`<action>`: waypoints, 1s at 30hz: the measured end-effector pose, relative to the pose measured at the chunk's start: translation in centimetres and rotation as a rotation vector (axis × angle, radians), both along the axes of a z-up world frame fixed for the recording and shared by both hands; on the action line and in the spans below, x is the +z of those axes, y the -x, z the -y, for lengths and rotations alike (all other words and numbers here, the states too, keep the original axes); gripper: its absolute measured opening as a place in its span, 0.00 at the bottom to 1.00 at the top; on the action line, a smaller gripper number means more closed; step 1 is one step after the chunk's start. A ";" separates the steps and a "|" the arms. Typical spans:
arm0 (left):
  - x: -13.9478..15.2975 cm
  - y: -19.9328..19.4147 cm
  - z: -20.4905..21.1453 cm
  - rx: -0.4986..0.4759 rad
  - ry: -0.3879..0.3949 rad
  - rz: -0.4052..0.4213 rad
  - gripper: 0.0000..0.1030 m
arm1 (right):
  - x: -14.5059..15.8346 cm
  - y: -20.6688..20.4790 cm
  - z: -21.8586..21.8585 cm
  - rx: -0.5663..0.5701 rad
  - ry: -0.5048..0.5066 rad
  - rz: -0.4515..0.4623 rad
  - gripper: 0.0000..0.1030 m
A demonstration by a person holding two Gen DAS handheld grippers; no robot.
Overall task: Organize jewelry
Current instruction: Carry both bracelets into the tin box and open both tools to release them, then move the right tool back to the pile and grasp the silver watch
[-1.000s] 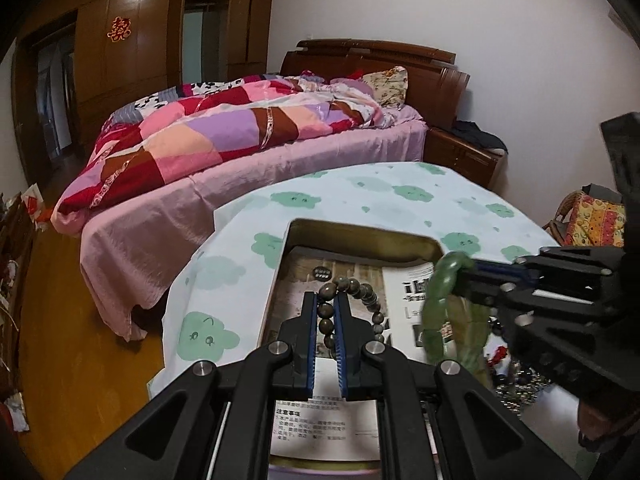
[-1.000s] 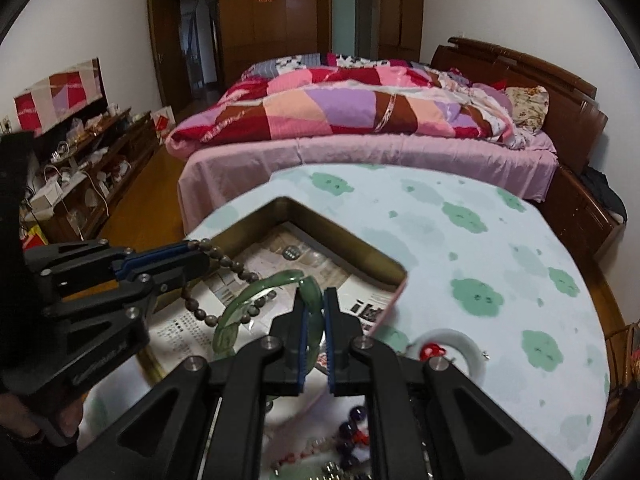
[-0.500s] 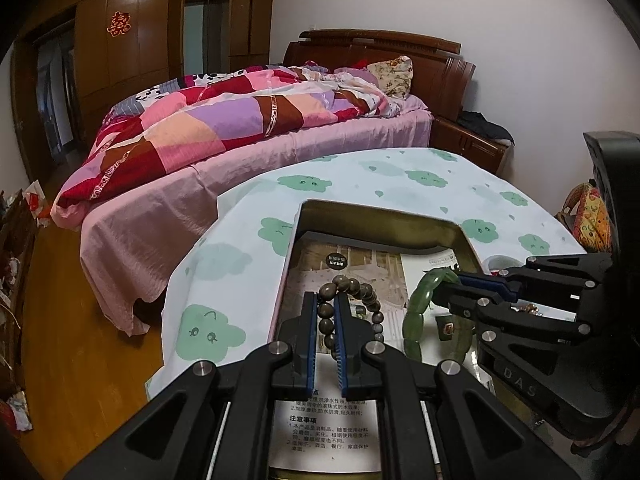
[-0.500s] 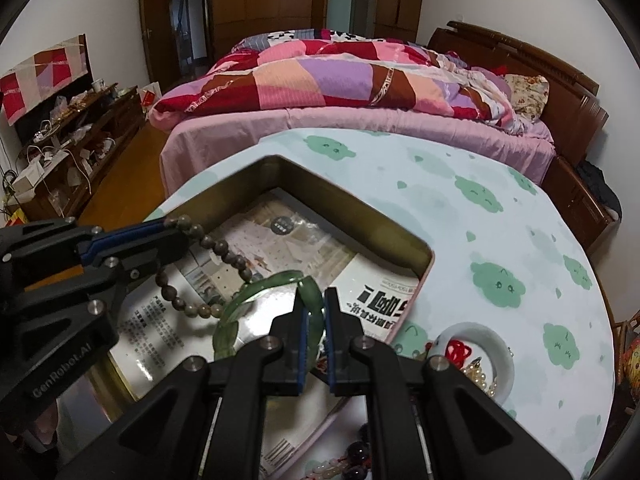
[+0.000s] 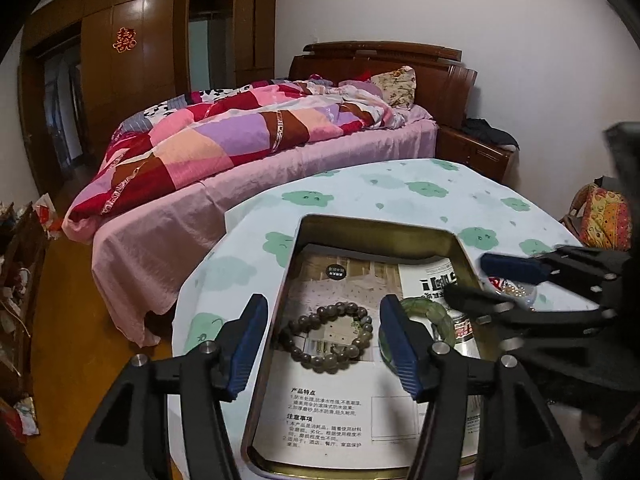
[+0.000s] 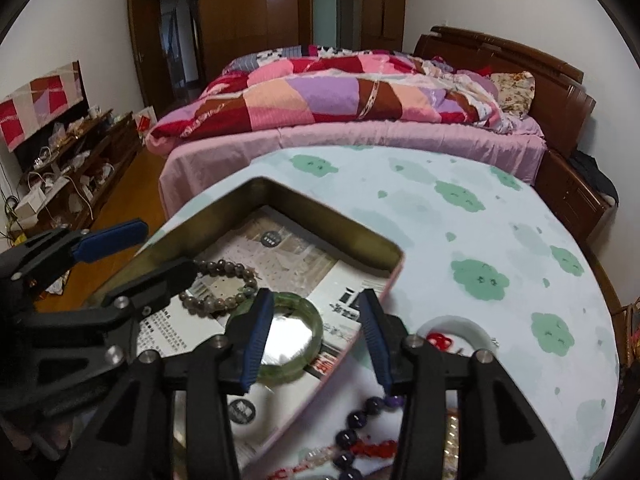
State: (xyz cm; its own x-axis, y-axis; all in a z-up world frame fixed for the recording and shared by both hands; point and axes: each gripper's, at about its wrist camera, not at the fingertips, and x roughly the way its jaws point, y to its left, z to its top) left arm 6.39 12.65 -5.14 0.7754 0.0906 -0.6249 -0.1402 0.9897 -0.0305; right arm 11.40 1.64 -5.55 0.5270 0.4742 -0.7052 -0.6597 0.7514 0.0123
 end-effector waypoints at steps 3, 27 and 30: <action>-0.6 -0.2 -0.2 0.016 -0.011 -0.022 0.58 | 0.5 0.2 2.1 -0.033 -0.022 0.006 0.54; 2.1 3.3 4.6 -0.008 -0.038 0.031 0.62 | -2.4 4.7 16.3 -0.184 -0.055 -0.046 0.57; 2.4 3.6 6.1 -0.047 -0.050 0.040 0.62 | -3.2 4.7 16.3 -0.179 -0.053 -0.071 0.51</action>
